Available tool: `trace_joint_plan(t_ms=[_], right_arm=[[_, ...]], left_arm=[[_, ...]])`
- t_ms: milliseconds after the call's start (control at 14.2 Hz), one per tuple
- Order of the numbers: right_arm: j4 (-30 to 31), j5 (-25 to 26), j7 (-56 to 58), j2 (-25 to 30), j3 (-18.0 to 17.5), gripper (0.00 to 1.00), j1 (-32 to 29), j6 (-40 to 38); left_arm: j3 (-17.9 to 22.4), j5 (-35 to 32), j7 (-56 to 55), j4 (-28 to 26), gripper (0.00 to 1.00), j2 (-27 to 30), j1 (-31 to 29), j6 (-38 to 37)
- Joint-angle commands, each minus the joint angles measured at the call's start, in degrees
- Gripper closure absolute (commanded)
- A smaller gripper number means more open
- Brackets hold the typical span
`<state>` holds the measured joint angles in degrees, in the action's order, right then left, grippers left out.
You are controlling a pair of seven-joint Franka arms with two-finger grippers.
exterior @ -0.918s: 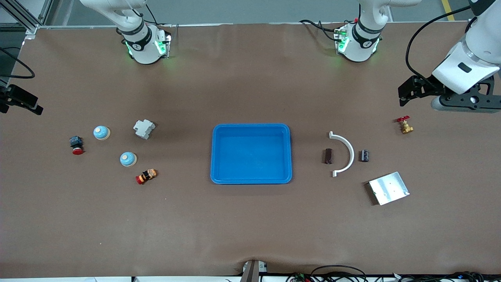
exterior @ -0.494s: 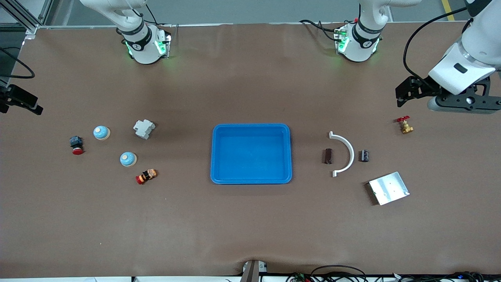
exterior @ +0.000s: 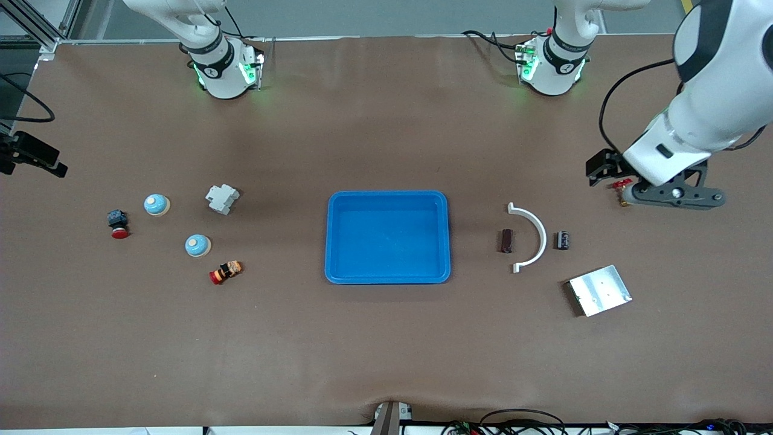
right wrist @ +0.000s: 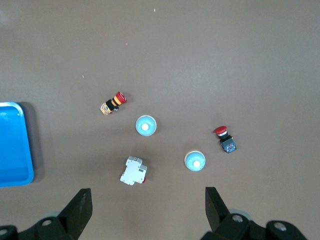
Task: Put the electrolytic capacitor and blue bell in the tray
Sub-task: 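Reach the right gripper to a blue bell while the left gripper reaches a capacitor, then close the right gripper on the bell while the left gripper grasps the capacitor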
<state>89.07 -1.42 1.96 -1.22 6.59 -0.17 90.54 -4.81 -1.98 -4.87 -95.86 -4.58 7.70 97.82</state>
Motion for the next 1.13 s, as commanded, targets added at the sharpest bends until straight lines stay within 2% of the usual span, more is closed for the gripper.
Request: trace_joint_plan(t_ms=[0,283,565,848,989,1060], right_arm=[[-0.8,-0.9,0.7,-2.9,-0.6,0.0,-1.1,-0.7],[1.6,-0.8,0.8,-9.8,-0.7,0.0,-0.4,7.7],[12.4,-0.3,0.8,-14.5,-0.8,0.0,2.4,20.8],[23.8,-0.2,0.6,-18.1,-0.8,0.0,4.0,39.9],[28.0,-0.2,0.6,-19.9,-0.8,0.0,3.9,47.2],[28.6,-0.2,0.4,-21.4,-0.8,0.0,3.7,48.4]], left_arm=[[-0.5,1.6,-2.1,-4.6,0.0,0.5,-0.1,5.5],[-1.5,1.7,-5.0,-12.0,0.0,0.4,0.6,14.3],[-5.2,1.4,-10.2,-18.7,0.0,-1.6,0.7,24.3],[-6.4,0.8,-12.3,-25.8,0.0,-4.0,1.8,36.1],[-6.4,-0.1,-12.5,-26.0,0.0,-7.2,2.6,38.5],[-6.4,-0.8,-12.8,-26.0,0.0,-8.4,3.0,39.8]])
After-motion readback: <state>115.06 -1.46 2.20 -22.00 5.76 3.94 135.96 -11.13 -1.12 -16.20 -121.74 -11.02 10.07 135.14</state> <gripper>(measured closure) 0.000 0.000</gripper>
